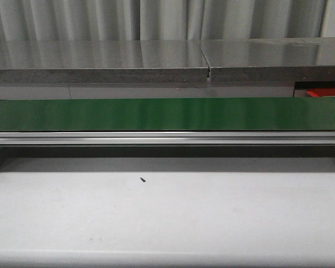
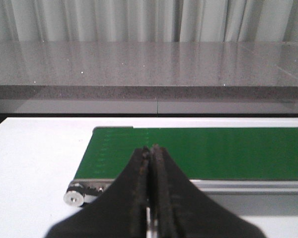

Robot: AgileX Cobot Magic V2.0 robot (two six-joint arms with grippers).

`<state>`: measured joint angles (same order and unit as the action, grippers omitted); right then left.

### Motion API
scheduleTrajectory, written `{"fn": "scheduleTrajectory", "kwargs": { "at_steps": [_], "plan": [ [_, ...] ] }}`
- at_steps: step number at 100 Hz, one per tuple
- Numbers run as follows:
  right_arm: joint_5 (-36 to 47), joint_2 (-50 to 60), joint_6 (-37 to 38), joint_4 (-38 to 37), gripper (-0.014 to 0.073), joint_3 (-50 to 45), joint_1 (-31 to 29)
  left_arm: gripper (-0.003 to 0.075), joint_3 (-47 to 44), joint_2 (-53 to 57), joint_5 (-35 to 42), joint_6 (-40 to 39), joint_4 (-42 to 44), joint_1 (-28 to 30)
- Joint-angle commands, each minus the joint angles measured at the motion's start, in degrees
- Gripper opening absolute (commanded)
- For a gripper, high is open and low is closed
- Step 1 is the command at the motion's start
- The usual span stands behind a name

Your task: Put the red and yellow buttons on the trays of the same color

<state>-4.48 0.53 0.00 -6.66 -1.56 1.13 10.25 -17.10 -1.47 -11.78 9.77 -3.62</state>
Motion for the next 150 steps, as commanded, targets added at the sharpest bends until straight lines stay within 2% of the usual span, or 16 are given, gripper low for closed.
{"fn": "scheduleTrajectory", "kwargs": {
  "at_steps": [1, 14, 26, 42, 55, 150],
  "plan": [
    [4.93, 0.79, 0.00, 0.15, -0.0118, 0.03, 0.12, -0.0019, -1.83, 2.01, 5.24, -1.93, 1.06, -0.57],
    [4.93, 0.79, 0.00, 0.15, -0.0118, 0.03, 0.12, -0.0019, -6.07, 6.58, 5.24, 0.42, -3.46, -0.57],
    [4.93, 0.79, 0.00, 0.15, -0.0118, 0.03, 0.12, -0.0019, -9.49, 11.30, 5.13, 6.64, -9.10, -0.57],
    [4.93, 0.79, 0.00, 0.15, -0.0118, 0.03, 0.12, -0.0019, -10.80, 16.15, 1.47, 6.86, -8.95, -0.57],
    [4.93, 0.79, 0.00, 0.15, -0.0118, 0.03, 0.12, -0.0019, -10.80, 19.48, 1.47, 6.86, -6.76, -0.57],
    [4.93, 0.73, 0.00, 0.15, -0.0118, 0.03, 0.12, -0.0019, -10.80, 19.38, 1.93, 6.86, -7.81, -0.57]
  ]
}}
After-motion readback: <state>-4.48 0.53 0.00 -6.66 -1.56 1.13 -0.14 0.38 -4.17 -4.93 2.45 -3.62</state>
